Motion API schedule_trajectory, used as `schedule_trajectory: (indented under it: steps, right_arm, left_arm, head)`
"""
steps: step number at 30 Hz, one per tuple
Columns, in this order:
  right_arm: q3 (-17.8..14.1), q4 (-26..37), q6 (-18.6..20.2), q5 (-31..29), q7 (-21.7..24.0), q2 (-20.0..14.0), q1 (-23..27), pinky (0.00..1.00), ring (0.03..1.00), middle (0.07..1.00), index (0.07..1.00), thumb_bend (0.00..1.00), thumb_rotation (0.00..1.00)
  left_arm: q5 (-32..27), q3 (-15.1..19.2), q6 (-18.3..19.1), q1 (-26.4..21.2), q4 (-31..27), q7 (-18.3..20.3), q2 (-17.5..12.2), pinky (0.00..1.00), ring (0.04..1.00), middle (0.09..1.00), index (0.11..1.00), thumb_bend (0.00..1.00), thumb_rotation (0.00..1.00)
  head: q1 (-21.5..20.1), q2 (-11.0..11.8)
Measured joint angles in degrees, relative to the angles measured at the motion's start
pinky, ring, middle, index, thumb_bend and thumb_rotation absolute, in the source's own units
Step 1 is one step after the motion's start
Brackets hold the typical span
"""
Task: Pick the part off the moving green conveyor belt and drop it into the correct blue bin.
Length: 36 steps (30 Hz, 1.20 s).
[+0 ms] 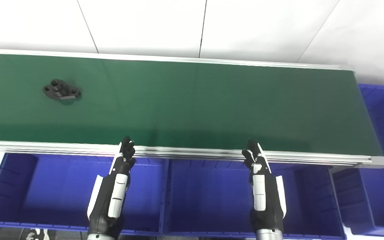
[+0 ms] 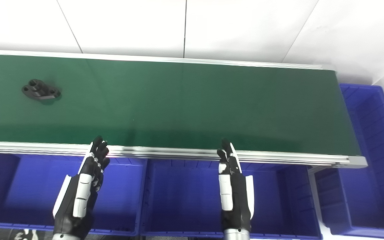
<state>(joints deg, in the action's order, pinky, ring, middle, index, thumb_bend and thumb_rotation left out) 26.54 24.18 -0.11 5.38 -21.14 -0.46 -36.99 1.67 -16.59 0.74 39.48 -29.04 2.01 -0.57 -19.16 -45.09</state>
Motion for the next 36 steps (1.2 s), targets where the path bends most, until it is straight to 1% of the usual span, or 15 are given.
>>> schedule_trajectory:
  steps: [8, 10, 11, 12, 13, 14, 15, 16, 18, 19, 20, 25, 29, 33, 36]
  right_arm:
    - [-0.01, -0.06, -0.01, -0.03, 0.02, 0.0, 0.0, 0.95, 0.928, 0.954, 0.935, 0.74, 1.0]
    - [-0.06, -0.22, -0.18, -0.33, 0.02, 0.0, 0.01, 0.95, 0.928, 0.953, 0.933, 0.73, 1.0]
    - [-0.09, -0.45, -0.51, -0.62, 0.02, 0.0, 0.03, 0.95, 0.928, 0.953, 0.933, 0.73, 1.0]
    - [-0.14, -0.8, -1.19, -1.2, 0.04, -0.01, 0.06, 0.94, 0.928, 0.952, 0.934, 0.74, 1.0]
    - [-0.23, -1.53, -2.58, -1.74, 0.04, -0.03, 0.14, 0.94, 0.928, 0.952, 0.934, 0.74, 1.0]
    - [-0.33, -2.13, -3.64, -2.04, 0.07, -0.04, 0.24, 0.95, 0.93, 0.953, 0.934, 0.75, 1.0]
    - [-0.49, -3.29, -5.1, -2.42, 0.12, -0.03, 0.35, 0.95, 0.931, 0.956, 0.937, 0.75, 1.0]
    - [-0.62, -5.21, -6.44, -2.65, 0.18, 0.03, 0.53, 0.95, 0.932, 0.961, 0.944, 0.75, 1.0]
    - [-1.1, -8.31, -7.28, -3.81, 0.85, 0.27, 0.62, 0.96, 0.931, 0.965, 0.95, 0.76, 1.0]
    - [-1.41, -8.82, -8.5, -3.93, 1.13, 0.4, 0.62, 0.96, 0.931, 0.965, 0.951, 0.76, 1.0]
    - [-1.58, -9.35, -9.83, -3.98, 1.57, 0.41, 0.73, 0.95, 0.929, 0.964, 0.953, 0.77, 1.0]
    - [-3.18, -16.98, -13.64, -4.81, 4.13, 0.99, 1.46, 0.93, 0.912, 0.957, 0.95, 0.78, 1.0]
    - [-4.36, -17.68, -15.73, -4.89, 5.91, 1.61, 0.88, 0.92, 0.904, 0.952, 0.949, 0.79, 1.0]
    - [-5.31, -17.75, -16.53, -5.48, 7.94, 2.12, 0.82, 0.92, 0.907, 0.958, 0.958, 0.77, 1.0]
    - [-6.07, -17.77, -17.35, -6.18, 9.33, 2.49, 1.22, 0.93, 0.919, 0.968, 0.973, 0.75, 1.0]
  left_arm:
    - [0.02, -0.01, -0.04, 0.0, 0.04, -0.01, 0.02, 1.0, 1.0, 1.0, 1.0, 0.44, 1.0]
    - [0.03, -0.05, -0.49, 0.0, 0.52, -0.01, 0.05, 1.0, 1.0, 1.0, 1.0, 0.41, 1.0]
    - [0.04, -0.07, -1.04, 0.0, 1.08, -0.02, 0.09, 1.0, 0.997, 0.999, 1.0, 0.4, 1.0]
    - [0.13, -0.13, -2.17, 0.0, 2.1, -0.13, 0.22, 1.0, 0.988, 0.994, 1.0, 0.38, 1.0]
    - [0.46, -0.19, -3.44, 0.01, 3.47, -0.56, 0.5, 1.0, 0.988, 0.994, 1.0, 0.38, 1.0]
    - [1.06, -0.18, -5.18, 0.03, 5.07, -1.22, 1.06, 1.0, 0.965, 0.975, 1.0, 0.36, 1.0]
    - [1.4, -0.15, -7.12, 0.03, 6.82, -2.03, 1.89, 1.0, 0.953, 0.967, 1.0, 0.36, 1.0]
    - [2.05, -0.13, -9.38, 0.03, 9.05, -2.83, 3.03, 0.99, 0.941, 0.959, 1.0, 0.34, 1.0]
    - [3.14, -0.33, -12.62, 0.04, 12.31, -4.16, 5.14, 0.98, 0.922, 0.943, 1.0, 0.31, 1.0]
    - [4.41, 0.09, -14.61, 0.04, 13.54, -4.82, 5.61, 0.98, 0.921, 0.942, 1.0, 0.31, 1.0]
    - [5.23, 0.27, -16.45, -0.07, 14.72, -5.91, 5.72, 0.99, 0.918, 0.939, 1.0, 0.3, 1.0]
    - [7.68, 0.85, -21.58, -1.08, 20.28, -8.04, 5.8, 1.0, 0.925, 0.937, 0.999, 0.36, 1.0]
    - [8.78, 0.93, -24.43, -2.18, 23.17, -8.8, 5.71, 1.0, 0.922, 0.93, 0.992, 0.38, 1.0]
    - [10.45, 0.92, -24.99, -3.04, 24.86, -10.7, 5.69, 1.0, 0.902, 0.915, 0.983, 0.43, 1.0]
    - [11.42, 0.92, -25.04, -3.6, 25.98, -11.63, 5.68, 0.96, 0.883, 0.909, 0.984, 0.46, 1.0]
  head:
    - [0.17, 0.87]
    - [1.92, 4.46]
    - [1.93, 4.48]
    - [3.59, 7.18]
    - [3.6, 7.21]
    - [3.6, 7.21]
    - [6.74, 11.47]
    - [6.77, 11.51]
    - [9.65, 14.92]
    - [9.67, 14.94]
    - [11.06, 16.51]
    - [14.23, 19.24]
    - [16.6, 19.95]
    - [17.84, 20.04]
    - [21.09, 20.48]
